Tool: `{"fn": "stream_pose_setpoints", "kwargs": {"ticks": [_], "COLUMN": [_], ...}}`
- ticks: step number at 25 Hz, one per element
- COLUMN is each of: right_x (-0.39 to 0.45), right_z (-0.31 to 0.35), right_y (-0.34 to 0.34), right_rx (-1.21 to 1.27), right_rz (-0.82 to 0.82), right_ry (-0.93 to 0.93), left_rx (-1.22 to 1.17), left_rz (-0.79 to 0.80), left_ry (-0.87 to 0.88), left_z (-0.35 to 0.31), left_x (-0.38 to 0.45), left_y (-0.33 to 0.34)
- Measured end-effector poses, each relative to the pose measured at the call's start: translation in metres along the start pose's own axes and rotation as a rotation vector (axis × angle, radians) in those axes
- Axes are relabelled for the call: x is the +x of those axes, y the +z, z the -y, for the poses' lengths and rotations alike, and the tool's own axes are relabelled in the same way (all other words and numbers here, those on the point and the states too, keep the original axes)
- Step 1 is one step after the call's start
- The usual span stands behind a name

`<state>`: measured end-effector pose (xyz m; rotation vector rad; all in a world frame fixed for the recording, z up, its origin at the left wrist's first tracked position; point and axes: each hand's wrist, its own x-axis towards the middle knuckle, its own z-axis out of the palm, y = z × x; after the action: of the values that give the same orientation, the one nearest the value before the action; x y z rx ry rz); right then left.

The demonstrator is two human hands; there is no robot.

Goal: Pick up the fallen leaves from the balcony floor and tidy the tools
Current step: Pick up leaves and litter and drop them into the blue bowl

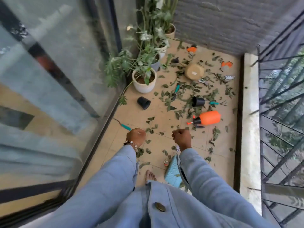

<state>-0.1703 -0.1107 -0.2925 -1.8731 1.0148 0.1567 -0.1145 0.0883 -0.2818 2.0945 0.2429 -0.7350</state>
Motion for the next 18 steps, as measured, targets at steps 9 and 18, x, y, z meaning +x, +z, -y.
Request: {"fn": "stream_pose_setpoints", "kwargs": {"ticks": [9, 18], "right_x": [0.074, 0.172], "right_z": [0.045, 0.094], "right_y": [-0.01, -0.043], "right_rx": [-0.505, -0.526], "right_rz": [-0.119, -0.295], "right_ry": [-0.088, 0.005], "left_rx": [0.656, 1.104], "left_rz": [0.193, 0.322], "left_ry": [0.308, 0.585], "left_z": [-0.097, -0.215], "left_x": [0.12, 0.219], "left_y": [0.013, 0.035]}}
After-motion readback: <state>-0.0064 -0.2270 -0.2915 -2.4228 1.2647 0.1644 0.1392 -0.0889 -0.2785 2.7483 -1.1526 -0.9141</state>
